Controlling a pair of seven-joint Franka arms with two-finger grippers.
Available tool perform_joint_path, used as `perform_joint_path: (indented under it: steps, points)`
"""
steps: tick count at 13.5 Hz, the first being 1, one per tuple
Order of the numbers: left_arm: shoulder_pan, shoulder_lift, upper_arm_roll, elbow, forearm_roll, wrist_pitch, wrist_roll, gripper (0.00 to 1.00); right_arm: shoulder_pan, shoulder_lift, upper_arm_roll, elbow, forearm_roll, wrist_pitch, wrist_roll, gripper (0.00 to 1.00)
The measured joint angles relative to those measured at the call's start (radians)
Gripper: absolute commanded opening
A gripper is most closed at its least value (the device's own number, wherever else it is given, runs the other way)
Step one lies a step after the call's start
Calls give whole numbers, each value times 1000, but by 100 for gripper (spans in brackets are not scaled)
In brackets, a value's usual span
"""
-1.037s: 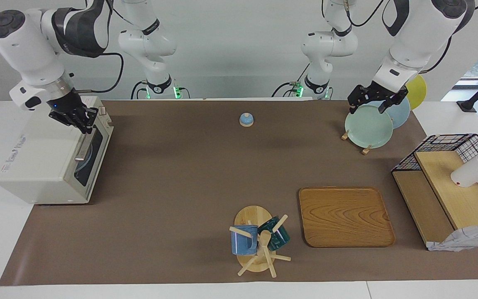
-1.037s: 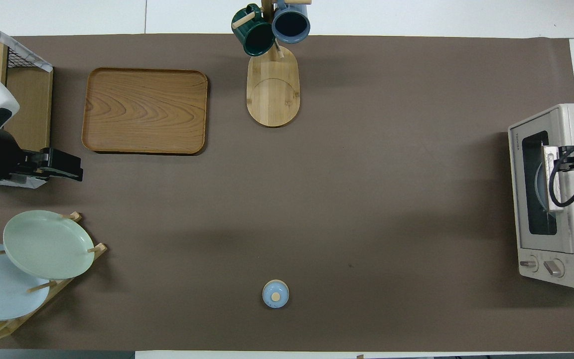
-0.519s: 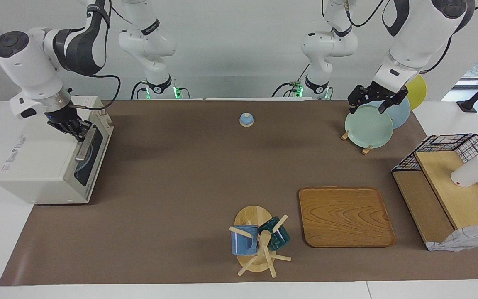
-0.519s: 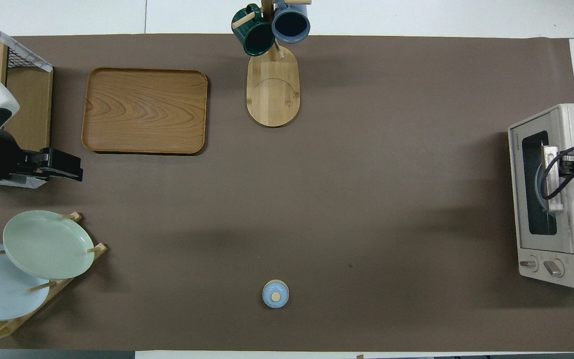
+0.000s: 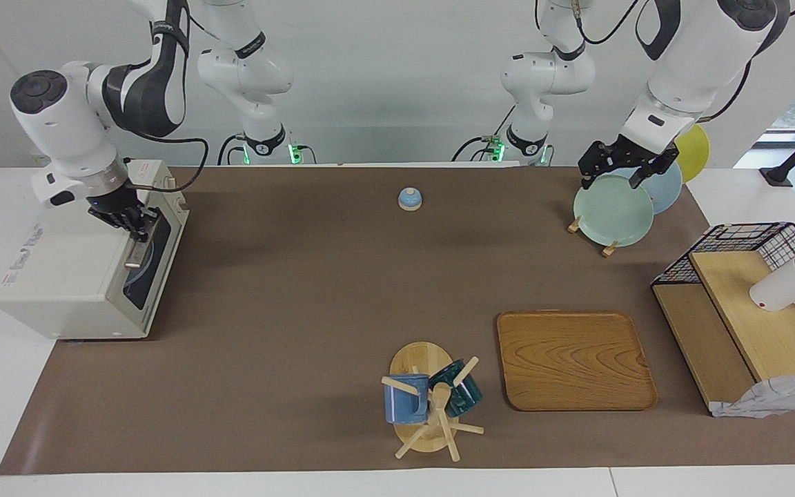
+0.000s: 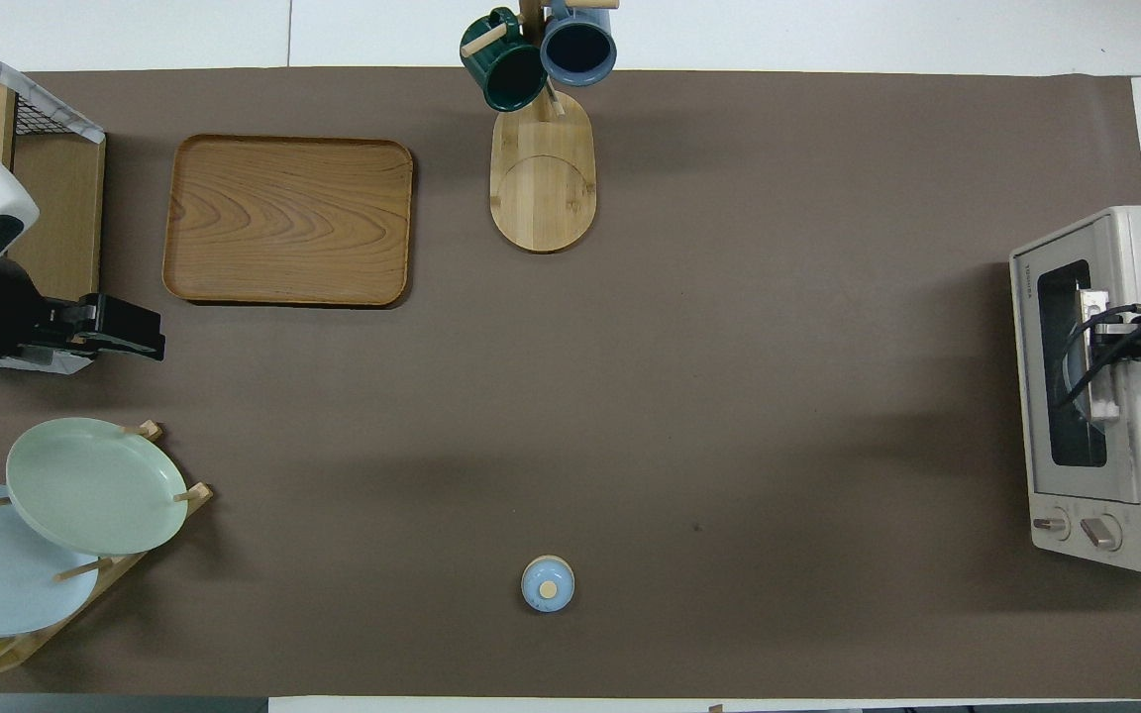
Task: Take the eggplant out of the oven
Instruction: 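Reach the right gripper to the toaster oven door handle, then pull the oven door open downward with the right gripper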
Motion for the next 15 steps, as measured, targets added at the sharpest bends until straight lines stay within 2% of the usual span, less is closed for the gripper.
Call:
perform_joint_path:
  steps: [6, 11, 15]
  points:
    - [0, 0, 0, 0, 0, 0, 0, 100, 25, -9, 8, -24, 1, 19, 0, 0]
    - [0, 0, 0, 0, 0, 0, 0, 100, 116, -21, 18, -115, 12, 112, 8, 0]
    - [0, 0, 0, 0, 0, 0, 0, 100, 152, 16, 24, -154, 33, 204, 9, 0]
